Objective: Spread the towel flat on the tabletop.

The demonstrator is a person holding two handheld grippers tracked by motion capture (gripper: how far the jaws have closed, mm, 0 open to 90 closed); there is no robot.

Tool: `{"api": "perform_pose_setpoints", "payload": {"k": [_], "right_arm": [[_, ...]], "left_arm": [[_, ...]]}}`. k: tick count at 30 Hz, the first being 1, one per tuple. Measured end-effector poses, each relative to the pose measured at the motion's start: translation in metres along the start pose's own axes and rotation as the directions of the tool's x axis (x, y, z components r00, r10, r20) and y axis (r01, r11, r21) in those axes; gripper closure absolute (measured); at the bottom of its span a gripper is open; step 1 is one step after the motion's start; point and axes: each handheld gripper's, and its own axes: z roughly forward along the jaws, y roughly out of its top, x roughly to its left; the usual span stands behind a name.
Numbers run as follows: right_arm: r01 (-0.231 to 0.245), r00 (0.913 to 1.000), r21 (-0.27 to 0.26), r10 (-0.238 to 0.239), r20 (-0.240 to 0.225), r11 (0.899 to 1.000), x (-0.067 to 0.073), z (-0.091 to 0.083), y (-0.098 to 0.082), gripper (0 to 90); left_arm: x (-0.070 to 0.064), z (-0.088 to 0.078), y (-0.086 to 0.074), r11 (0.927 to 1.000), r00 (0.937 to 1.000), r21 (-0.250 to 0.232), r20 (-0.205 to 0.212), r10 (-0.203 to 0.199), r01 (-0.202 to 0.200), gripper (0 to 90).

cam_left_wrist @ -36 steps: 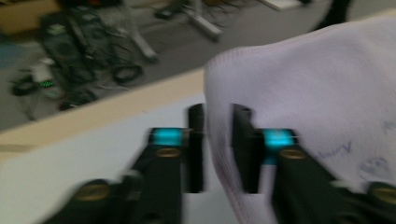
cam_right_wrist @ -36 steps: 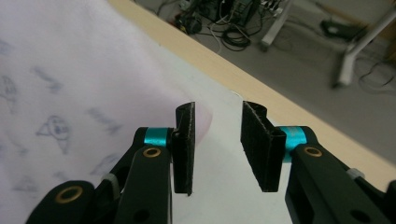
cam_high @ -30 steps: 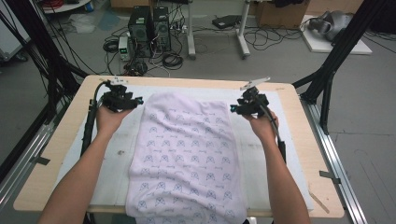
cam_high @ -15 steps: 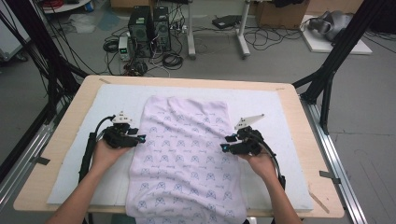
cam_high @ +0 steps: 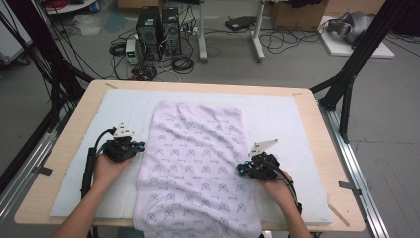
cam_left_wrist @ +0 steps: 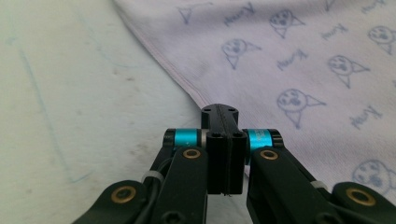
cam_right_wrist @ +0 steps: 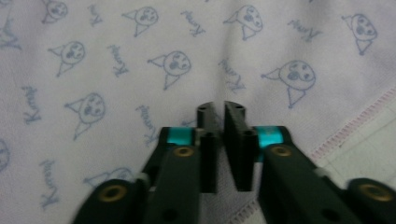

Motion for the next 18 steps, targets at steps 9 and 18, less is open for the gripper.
{"api": "perform_pose_setpoints", "payload": {"k": [9,18], "right_arm": [[0.083,0.9953,-0.113,-0.088,-0.041,0.990,0.037,-0.022,-0.007,64.3],[0.145,0.9884,-0.035,-0.147,-0.041,0.989,0.062,-0.016,-0.027,54.7]], "left_arm": [[-0.033,-0.033,-0.014,0.9946,0.9858,-0.075,0.146,0.082,-0.072,63.0],[-0.059,-0.029,-0.048,0.9801,0.9496,0.012,0.250,0.189,-0.198,64.7]]}}
